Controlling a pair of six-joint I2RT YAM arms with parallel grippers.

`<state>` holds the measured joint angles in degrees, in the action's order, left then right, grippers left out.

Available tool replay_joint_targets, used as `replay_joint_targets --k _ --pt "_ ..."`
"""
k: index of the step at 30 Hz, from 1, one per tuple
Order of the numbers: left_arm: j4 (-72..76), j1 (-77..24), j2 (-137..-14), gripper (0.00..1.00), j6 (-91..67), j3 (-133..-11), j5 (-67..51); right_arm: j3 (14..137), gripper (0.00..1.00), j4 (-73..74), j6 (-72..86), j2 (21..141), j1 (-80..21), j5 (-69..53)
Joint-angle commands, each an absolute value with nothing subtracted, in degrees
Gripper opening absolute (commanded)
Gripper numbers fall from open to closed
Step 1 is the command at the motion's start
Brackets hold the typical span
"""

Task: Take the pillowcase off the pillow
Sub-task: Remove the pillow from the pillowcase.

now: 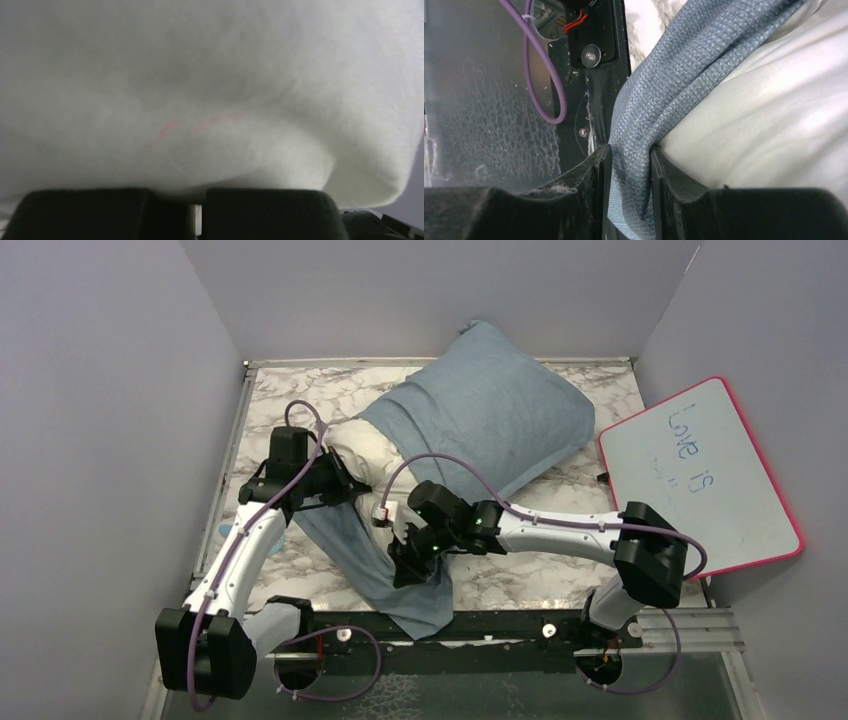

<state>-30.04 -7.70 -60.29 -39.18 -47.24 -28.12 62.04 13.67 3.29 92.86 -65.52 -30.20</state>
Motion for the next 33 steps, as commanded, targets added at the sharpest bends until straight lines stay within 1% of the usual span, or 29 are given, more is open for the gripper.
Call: replay_joint_targets --k 1,5,9,12,14,15,16,17,19,20,21,24,26,28,33 --pt "-17.01 -6.23 -63.31 0.00 -42.37 -56.33 -24.83 54.72 0.36 19.76 6.11 92.34 -69.80 -43.59" --pt "-15.73 -5.75 -66.00 0.00 -44.88 -60.07 -26.13 52.56 0.37 15.41 7.61 92.20 -69.98 -46.80" --pt "-14.13 -5.05 -67.08 0.00 -47.93 -61.69 -27.33 51.98 0.36 16.15 6.17 93.14 -70.56 -44.46" --pt "-12.16 -4.66 -66.87 0.00 -49.63 -60.96 -28.61 50.69 0.30 15.90 6.47 93.75 -70.58 -41.46" --pt "-11.96 -4.66 -66.02 0.00 -48.59 -59.31 -29.60 49.06 0.26 11.05 8.91 92.22 -70.53 -37.67" --pt "-11.77 -4.66 -65.15 0.05 -47.60 -57.83 -30.32 48.56 0.25 8.70 11.00 91.34 -70.61 -34.08" --pt "-11.63 -4.66 -64.21 0.19 -46.46 -55.69 -31.10 48.07 0.25 5.65 13.17 90.57 -70.58 -31.34" --pt "-11.68 -4.66 -63.03 0.31 -44.83 -53.32 -32.24 47.70 0.20 2.71 15.82 89.92 -70.57 -28.42" --pt "-13.19 -4.66 -60.64 0.51 -42.00 -48.32 -33.52 47.52 0.14 -3.55 21.56 89.59 -70.58 -24.52" --pt "-14.62 -4.66 -59.45 0.56 -40.60 -46.16 -33.68 47.28 0.11 -6.56 24.11 89.61 -70.62 -23.35" --pt "-15.39 -4.66 -57.49 0.62 -39.64 -43.61 -34.07 46.80 0.10 -9.79 27.32 89.79 -70.54 -21.76" --pt "-16.36 -4.66 -51.53 0.78 -40.09 -37.31 -34.44 43.84 0.10 -20.50 32.81 90.48 -70.54 -18.97" --pt "-16.20 -4.66 -47.51 0.82 -41.35 -34.41 -35.80 42.70 0.10 -24.31 31.68 91.07 -70.56 -18.83" --pt "-16.08 -4.66 -44.24 0.85 -42.01 -32.44 -38.36 42.21 0.10 -24.81 30.94 90.95 -70.54 -17.16" --pt "-18.73 -4.79 -40.55 0.86 -41.19 -28.79 -44.43 40.09 0.10 -28.49 26.58 88.61 -70.62 -14.71"
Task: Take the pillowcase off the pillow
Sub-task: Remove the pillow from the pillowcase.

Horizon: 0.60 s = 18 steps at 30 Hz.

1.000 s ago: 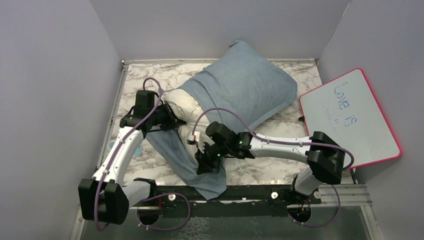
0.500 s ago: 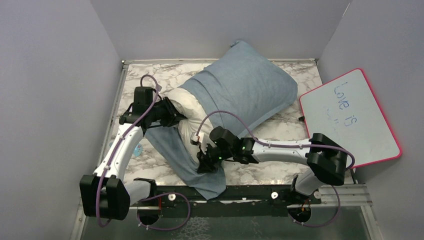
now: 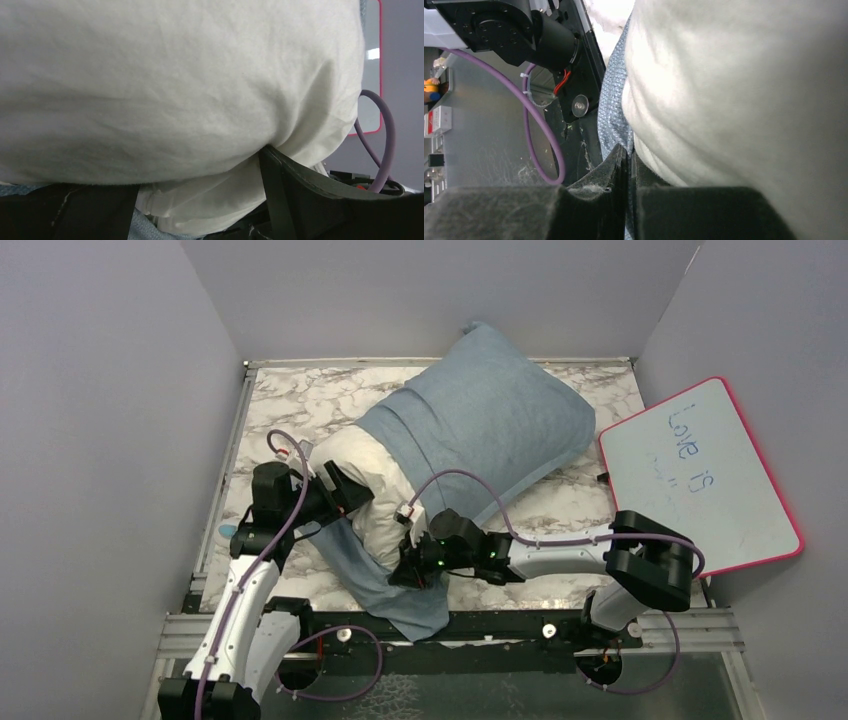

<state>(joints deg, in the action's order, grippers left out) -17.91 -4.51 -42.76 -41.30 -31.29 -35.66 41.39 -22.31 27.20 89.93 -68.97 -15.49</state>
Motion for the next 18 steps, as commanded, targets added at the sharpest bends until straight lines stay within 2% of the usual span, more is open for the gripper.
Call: replay_joint_targets --k 1,5,9,12,14,18 --pt "-19.37 -4.87 -40.38 0.86 -41.22 -28.57 -45.32 40.07 0.10 -28.59 26.03 88.21 -70.59 -14.23" --pt "-27.77 -6.23 -40.84 0.86 -37.47 -32.94 -43.16 39.47 0.09 -28.62 25.62 85.87 -70.55 -10.00" --pt "-38.94 -6.68 -39.00 0.92 -34.93 -40.34 -23.66 39.99 0.09 -28.73 25.23 84.04 -70.58 -6.80" --pt "-39.19 -6.61 -35.95 0.96 -36.50 -42.07 -18.71 42.61 0.08 -25.05 25.44 84.14 -70.54 -3.96" --pt "-38.03 -6.62 -35.51 0.96 -36.07 -41.69 -22.49 43.90 0.08 -24.30 24.51 84.45 -70.49 -2.32" --pt "-33.51 -6.66 -37.41 0.96 -33.46 -38.33 -39.25 45.93 0.07 -24.62 22.79 85.42 -70.44 -1.38"
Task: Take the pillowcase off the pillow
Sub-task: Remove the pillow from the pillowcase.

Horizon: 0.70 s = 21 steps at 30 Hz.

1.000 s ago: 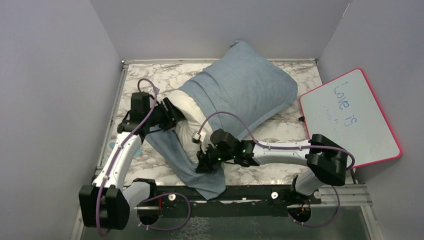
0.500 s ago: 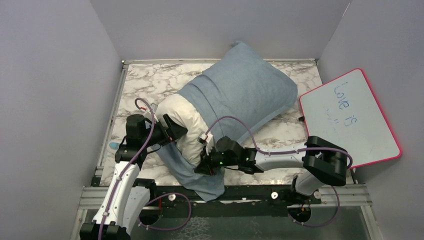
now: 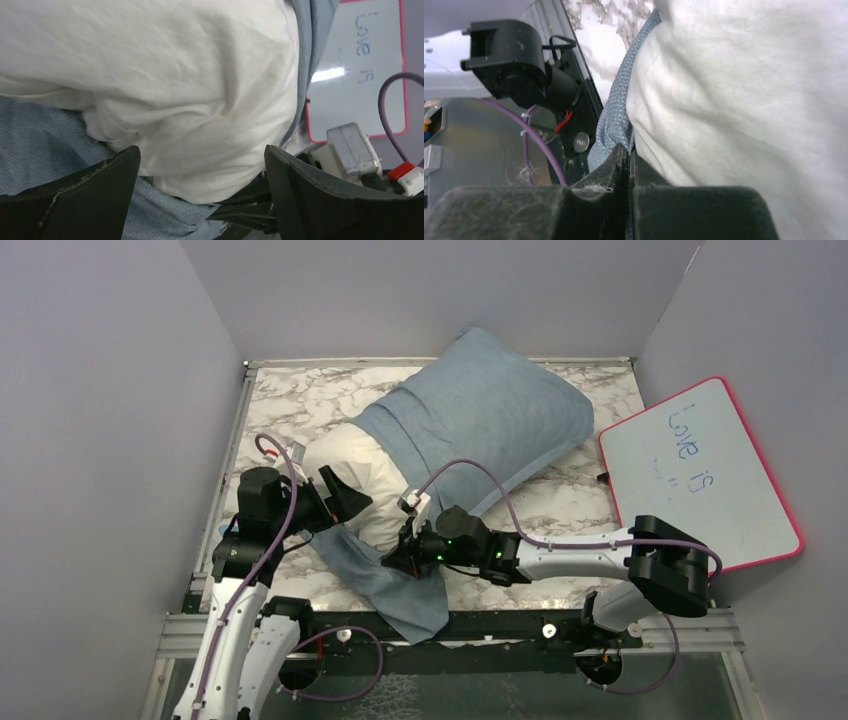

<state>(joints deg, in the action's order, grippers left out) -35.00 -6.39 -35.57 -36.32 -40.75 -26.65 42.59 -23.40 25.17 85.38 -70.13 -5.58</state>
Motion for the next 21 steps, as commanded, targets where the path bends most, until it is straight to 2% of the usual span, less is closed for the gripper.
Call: replay_joint_targets --k 1,8,14,16,21 --pt "-32.72 -6.62 -37.65 0.96 -33.00 -37.90 -42.18 46.41 0.07 -24.47 22.46 85.74 -70.47 -1.55" --pt "-32.04 -7.22 -40.87 0.94 -31.69 -35.46 -42.20 45.29 0.07 -28.26 22.36 85.67 -70.40 -5.50" --pt "-25.66 -14.34 -45.96 0.77 -34.41 -35.51 -37.35 44.39 0.08 -29.10 21.14 85.56 -70.40 -8.18" --pt "-24.84 -18.91 -48.98 0.63 -34.17 -36.37 -34.01 45.53 0.09 -27.80 19.21 86.00 -70.40 -10.01" --pt "-22.33 -22.49 -55.95 0.01 -34.05 -39.42 -28.47 44.34 0.12 -26.47 13.57 85.13 -70.49 -20.62"
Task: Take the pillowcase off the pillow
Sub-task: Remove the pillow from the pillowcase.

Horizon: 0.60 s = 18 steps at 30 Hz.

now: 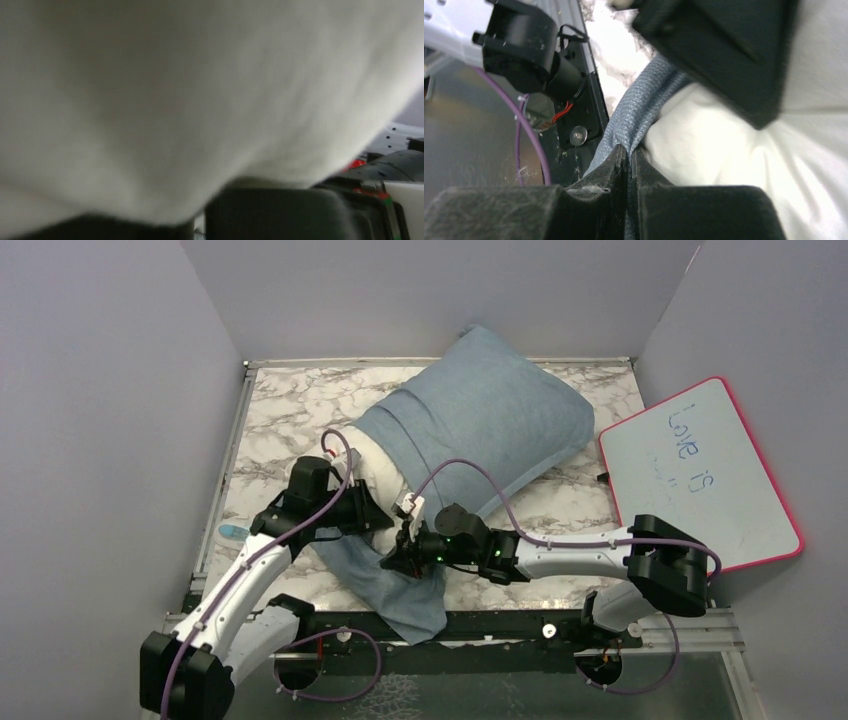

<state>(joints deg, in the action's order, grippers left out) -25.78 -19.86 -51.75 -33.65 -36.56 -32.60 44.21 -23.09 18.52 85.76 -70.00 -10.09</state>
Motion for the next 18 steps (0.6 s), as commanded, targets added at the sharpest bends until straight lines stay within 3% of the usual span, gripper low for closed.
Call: replay_joint_targets --k 1,9,18 --pt "-21.40 -22.50 -56.86 0.00 -34.40 -40.76 -27.29 43.47 0.13 -27.02 12.48 84.89 -70.57 -23.89" --pt "-13.28 -22.50 -62.71 0.00 -41.36 -49.99 -22.41 40.32 0.27 -18.95 6.74 85.40 -73.64 -36.49" --pt "-14.13 -21.91 -63.53 0.00 -42.53 -57.70 -20.17 36.84 0.30 -12.32 7.08 86.06 -74.27 -25.50"
